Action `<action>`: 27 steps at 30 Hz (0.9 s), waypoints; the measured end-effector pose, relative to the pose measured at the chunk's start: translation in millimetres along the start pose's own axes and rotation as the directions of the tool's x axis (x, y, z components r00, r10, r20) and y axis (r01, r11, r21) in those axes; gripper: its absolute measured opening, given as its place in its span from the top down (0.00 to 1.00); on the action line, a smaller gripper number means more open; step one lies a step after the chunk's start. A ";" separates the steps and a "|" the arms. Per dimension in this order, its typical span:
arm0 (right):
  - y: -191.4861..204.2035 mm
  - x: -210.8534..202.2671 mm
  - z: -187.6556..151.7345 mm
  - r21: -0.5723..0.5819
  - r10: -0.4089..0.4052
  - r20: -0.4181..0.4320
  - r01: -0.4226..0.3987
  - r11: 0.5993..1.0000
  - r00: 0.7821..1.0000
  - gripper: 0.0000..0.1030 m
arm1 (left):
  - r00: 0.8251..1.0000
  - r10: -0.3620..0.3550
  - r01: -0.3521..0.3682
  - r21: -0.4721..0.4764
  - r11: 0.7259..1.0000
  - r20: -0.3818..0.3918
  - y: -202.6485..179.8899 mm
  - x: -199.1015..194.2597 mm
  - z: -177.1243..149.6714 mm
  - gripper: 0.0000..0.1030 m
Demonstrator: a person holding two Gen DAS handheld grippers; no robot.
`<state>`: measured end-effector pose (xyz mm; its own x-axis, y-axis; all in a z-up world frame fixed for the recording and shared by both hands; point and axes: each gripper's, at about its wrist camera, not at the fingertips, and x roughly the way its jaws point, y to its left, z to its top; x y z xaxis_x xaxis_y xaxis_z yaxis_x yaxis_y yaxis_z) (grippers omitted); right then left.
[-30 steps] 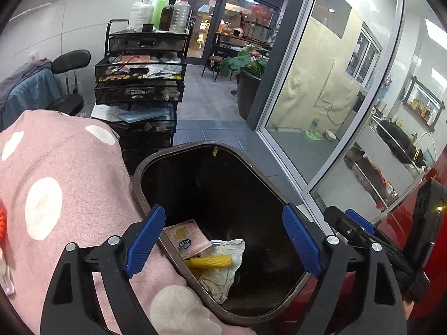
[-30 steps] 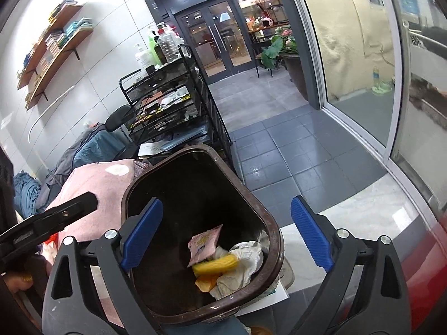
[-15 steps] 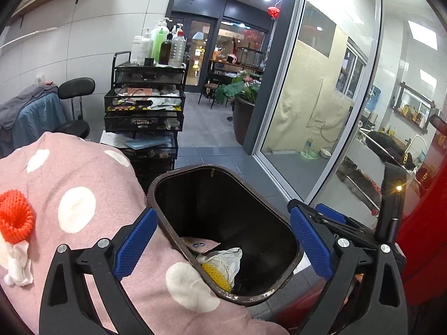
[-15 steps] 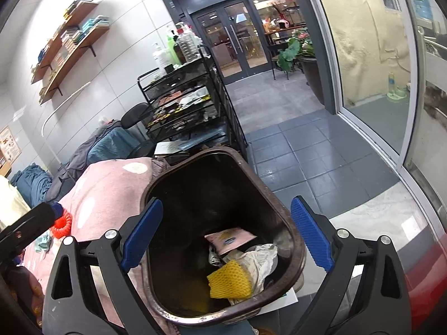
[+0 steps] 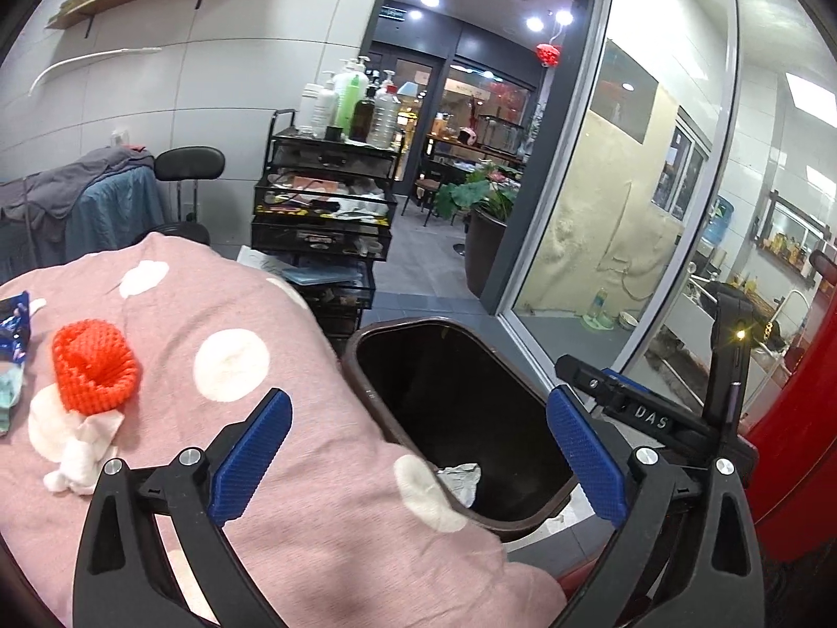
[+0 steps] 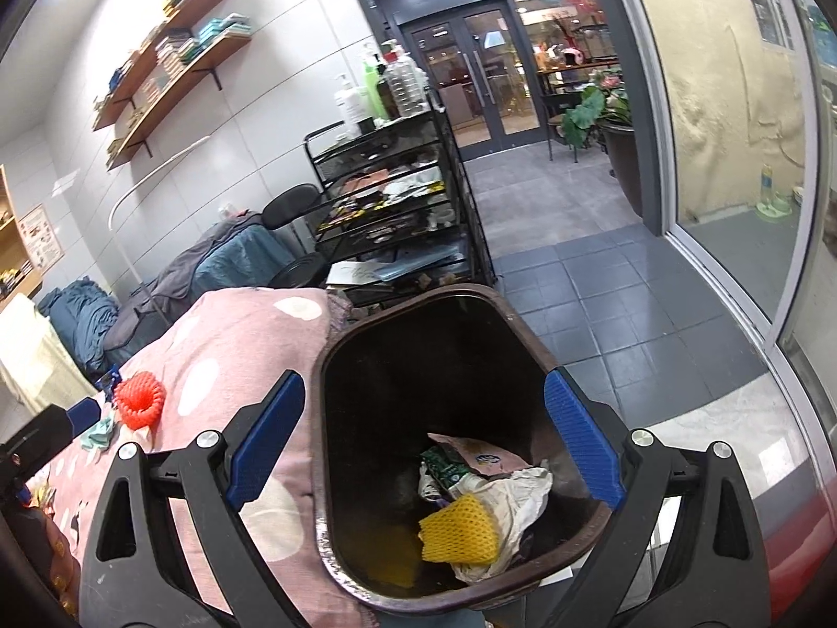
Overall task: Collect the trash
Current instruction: 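Move both grippers back from the bin to the table, then grasp the teal cloth with the left gripper while the right gripper grasps the orange net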
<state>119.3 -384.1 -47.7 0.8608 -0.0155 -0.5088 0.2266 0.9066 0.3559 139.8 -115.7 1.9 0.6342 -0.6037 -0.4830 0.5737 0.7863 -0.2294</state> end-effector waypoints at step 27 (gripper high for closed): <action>201.6 58.5 -13.5 -0.233 0.373 -0.328 -0.457 0.858 0.868 0.10 | 0.921 0.388 -0.382 -0.233 0.894 -0.020 164.2 -106.4 -51.8 0.06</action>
<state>209.2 -196.5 -16.3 0.6820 0.4628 -0.5663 -0.3049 0.8837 0.3551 139.7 84.5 -28.2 0.7967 -0.2480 -0.5511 0.1497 0.9645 -0.2177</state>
